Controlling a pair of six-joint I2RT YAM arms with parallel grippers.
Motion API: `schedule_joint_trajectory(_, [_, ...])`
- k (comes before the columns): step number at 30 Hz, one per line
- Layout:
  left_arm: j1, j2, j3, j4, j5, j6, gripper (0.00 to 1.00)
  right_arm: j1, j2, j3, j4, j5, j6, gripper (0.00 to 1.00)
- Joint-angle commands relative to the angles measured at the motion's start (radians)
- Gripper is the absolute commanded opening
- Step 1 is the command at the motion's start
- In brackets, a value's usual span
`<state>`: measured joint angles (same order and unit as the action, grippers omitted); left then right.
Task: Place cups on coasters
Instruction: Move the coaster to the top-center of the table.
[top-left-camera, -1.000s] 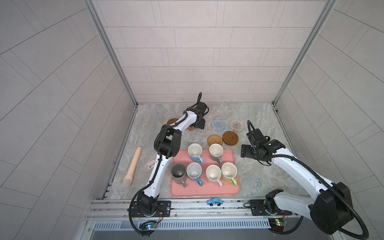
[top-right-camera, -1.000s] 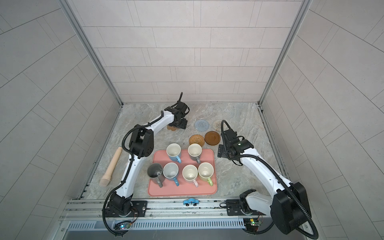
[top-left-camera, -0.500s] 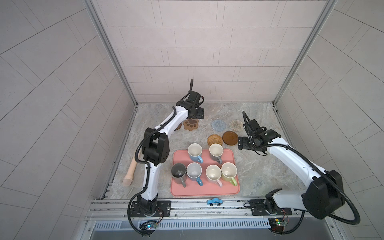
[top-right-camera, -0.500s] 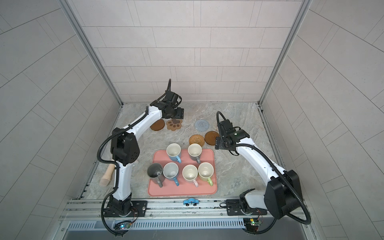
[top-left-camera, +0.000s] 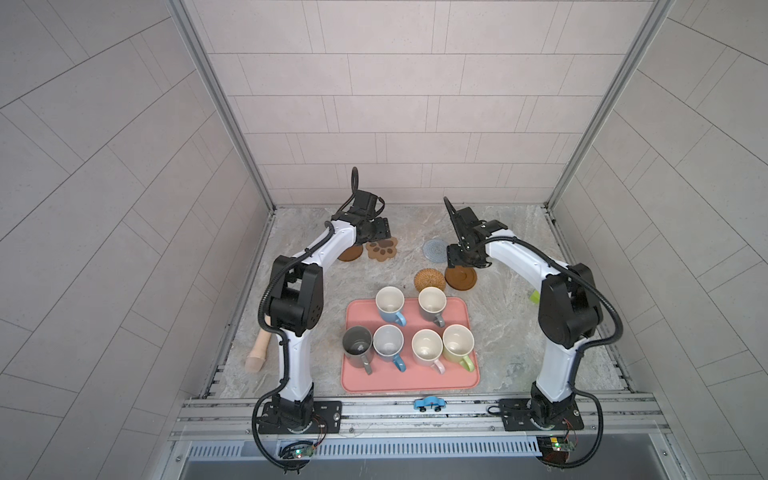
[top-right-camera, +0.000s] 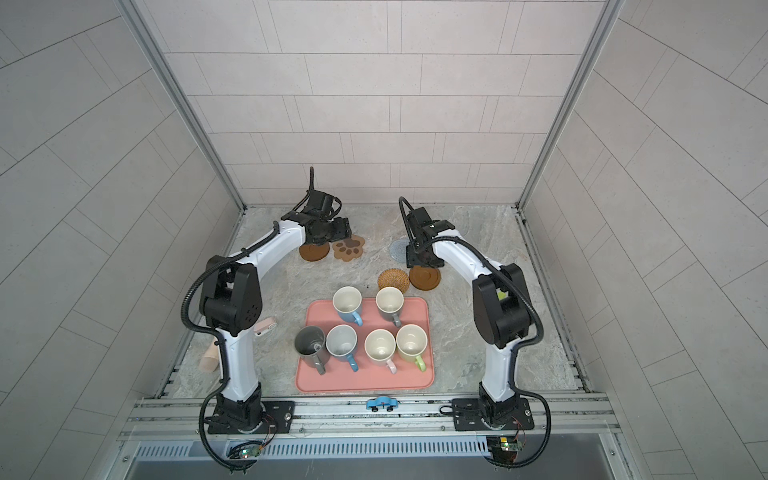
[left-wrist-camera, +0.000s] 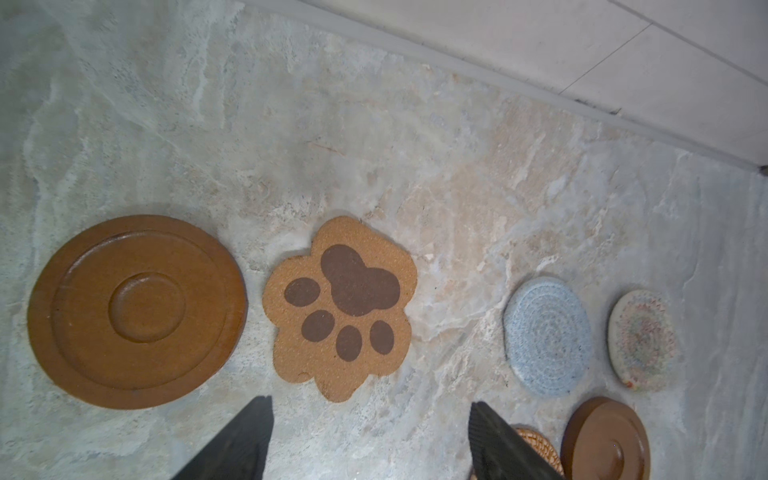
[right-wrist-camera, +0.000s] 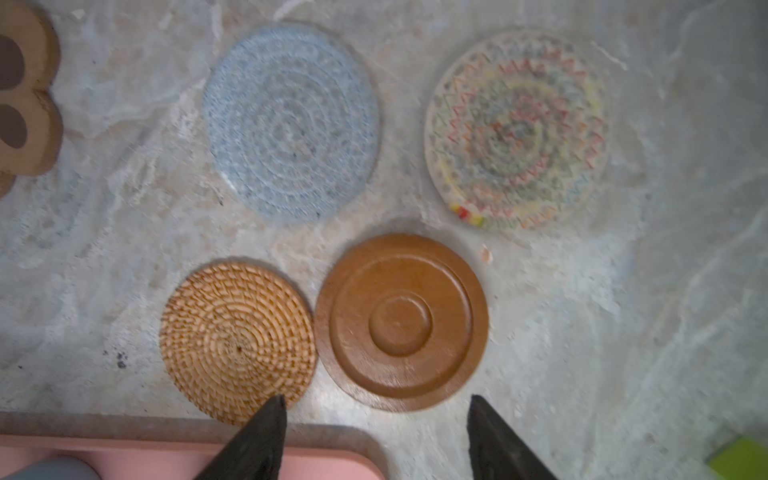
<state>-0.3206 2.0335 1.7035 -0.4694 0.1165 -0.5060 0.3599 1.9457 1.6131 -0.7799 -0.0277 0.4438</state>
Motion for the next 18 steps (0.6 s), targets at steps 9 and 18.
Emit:
schedule_joint_trajectory(9, [0.008, -0.060, 0.067, -0.120, -0.069, -0.085, 0.82, 0.002, 0.366, 0.548, -0.129, -0.120, -0.026, 0.58])
schedule_joint_trajectory(18, [0.056, -0.028, 0.156, -0.185, -0.084, -0.077, 0.82, -0.009, 0.599, 0.912, -0.242, -0.177, 0.039, 0.45])
